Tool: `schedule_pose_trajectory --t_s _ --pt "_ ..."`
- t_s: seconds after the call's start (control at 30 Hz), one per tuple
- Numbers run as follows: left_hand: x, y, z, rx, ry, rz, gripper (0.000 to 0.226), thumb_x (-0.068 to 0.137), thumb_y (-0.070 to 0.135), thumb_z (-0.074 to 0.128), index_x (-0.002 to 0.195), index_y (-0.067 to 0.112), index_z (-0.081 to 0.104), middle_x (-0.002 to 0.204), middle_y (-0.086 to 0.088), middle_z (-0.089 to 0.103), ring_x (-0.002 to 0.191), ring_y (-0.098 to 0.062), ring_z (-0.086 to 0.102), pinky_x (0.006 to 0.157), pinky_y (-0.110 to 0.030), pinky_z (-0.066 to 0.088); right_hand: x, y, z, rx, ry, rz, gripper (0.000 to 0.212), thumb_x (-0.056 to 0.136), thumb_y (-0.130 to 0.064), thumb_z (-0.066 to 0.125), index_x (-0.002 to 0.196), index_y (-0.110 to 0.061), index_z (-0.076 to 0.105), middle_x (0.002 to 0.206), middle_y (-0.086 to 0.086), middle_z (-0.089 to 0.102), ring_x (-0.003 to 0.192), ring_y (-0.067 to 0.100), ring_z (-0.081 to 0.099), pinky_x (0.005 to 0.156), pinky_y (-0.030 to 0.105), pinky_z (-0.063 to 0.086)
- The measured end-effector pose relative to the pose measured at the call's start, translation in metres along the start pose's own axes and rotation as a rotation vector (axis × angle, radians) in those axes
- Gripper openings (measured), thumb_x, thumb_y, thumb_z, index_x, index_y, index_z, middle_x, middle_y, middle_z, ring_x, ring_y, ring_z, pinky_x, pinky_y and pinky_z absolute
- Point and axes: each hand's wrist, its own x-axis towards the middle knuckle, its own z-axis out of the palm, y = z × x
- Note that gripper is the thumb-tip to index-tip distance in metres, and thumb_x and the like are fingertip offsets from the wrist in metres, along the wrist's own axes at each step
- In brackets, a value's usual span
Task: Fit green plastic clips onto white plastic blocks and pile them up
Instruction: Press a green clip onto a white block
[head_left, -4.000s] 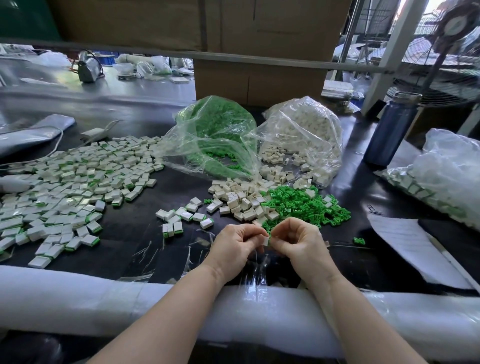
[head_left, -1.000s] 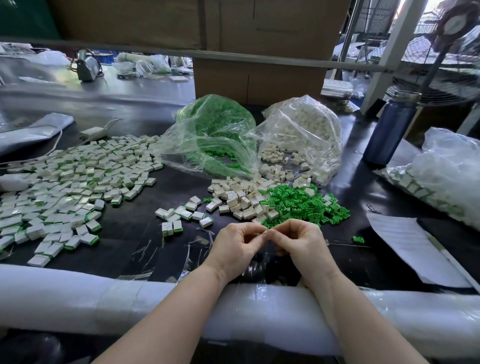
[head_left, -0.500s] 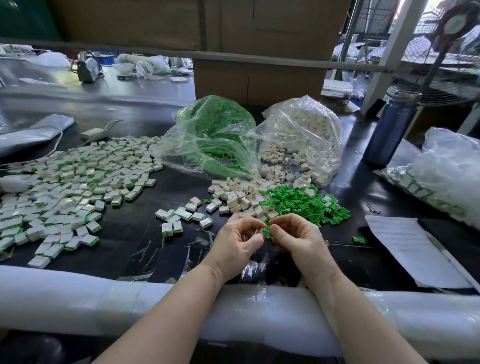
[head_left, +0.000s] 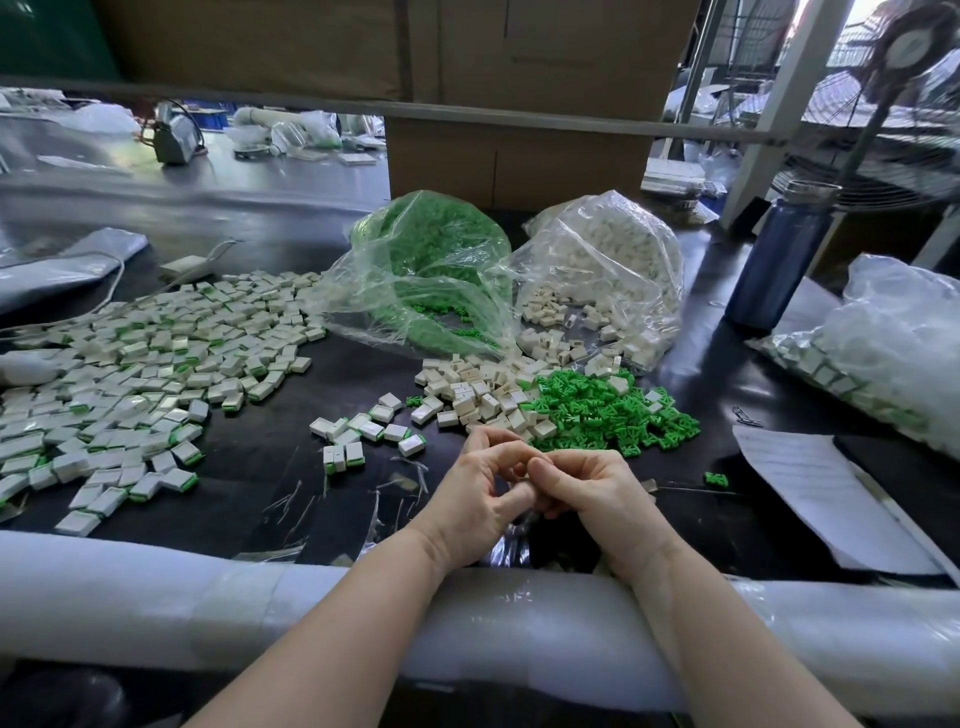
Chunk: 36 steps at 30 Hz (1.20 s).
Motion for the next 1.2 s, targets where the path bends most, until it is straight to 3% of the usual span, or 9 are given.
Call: schedule_pose_trajectory --t_s 0.1,0.47,0.87,1.1,1.2 --pt "-0.0001 -0.0003 0.0005 0.033 -0.007 0.016 0.019 0.085 -0.004 0.056 0.094 0.009 0.066 0.109 -0.004 0.039 0.098 -0.015 0.047 0.094 -0.024 0.043 -0.0010 -0.0008 -0.0005 0.016 0.017 0.006 0.022 0.067 -0.026 0.069 0.077 -0.008 0.076 0.062 0.008 0.063 0.056 0.012 0.052 0.055 0.020 0.042" --pt "0.0010 -0.0045 0.0017 0.068 -0.021 0.033 0.019 0.083 -0.003 0.059 0.094 0.011 0.066 0.109 -0.003 0.042 0.099 -0.018 0.050 0.086 -0.018 0.043 -0.0017 -0.0007 -0.0010 0.012 0.030 0.000 0.025 0.062 -0.026 0.071 0.075 -0.005 0.076 0.071 0.019 0.059 0.067 0.024 0.045 0.059 0.028 0.037" --pt "0.0014 -0.0062 0.0016 0.082 -0.033 0.030 0.019 0.082 -0.002 0.059 0.095 0.010 0.066 0.107 -0.001 0.043 0.104 -0.025 0.051 0.086 -0.018 0.043 -0.0027 -0.0014 -0.0010 0.015 0.063 0.015 0.008 0.076 -0.003 0.067 0.076 0.001 0.073 0.069 0.020 0.060 0.066 0.026 0.050 0.059 0.029 0.040" --pt "0.0015 -0.0054 0.0017 0.100 -0.030 0.042 0.018 0.083 -0.001 0.059 0.097 0.007 0.066 0.106 0.000 0.042 0.105 -0.025 0.050 0.085 -0.015 0.042 -0.0027 -0.0024 -0.0004 0.012 0.081 0.025 0.009 0.078 -0.001 0.066 0.079 0.006 0.072 0.075 0.027 0.059 0.072 0.032 0.049 0.069 0.039 0.037" --pt "0.0016 -0.0054 0.0019 0.105 -0.024 0.047 0.018 0.082 -0.001 0.060 0.097 0.007 0.067 0.107 -0.002 0.043 0.104 -0.026 0.051 0.085 -0.015 0.041 -0.0027 -0.0022 0.0008 0.011 0.090 0.029 0.009 0.079 0.000 0.065 0.077 0.005 0.072 0.073 0.024 0.059 0.071 0.031 0.049 0.065 0.034 0.037"
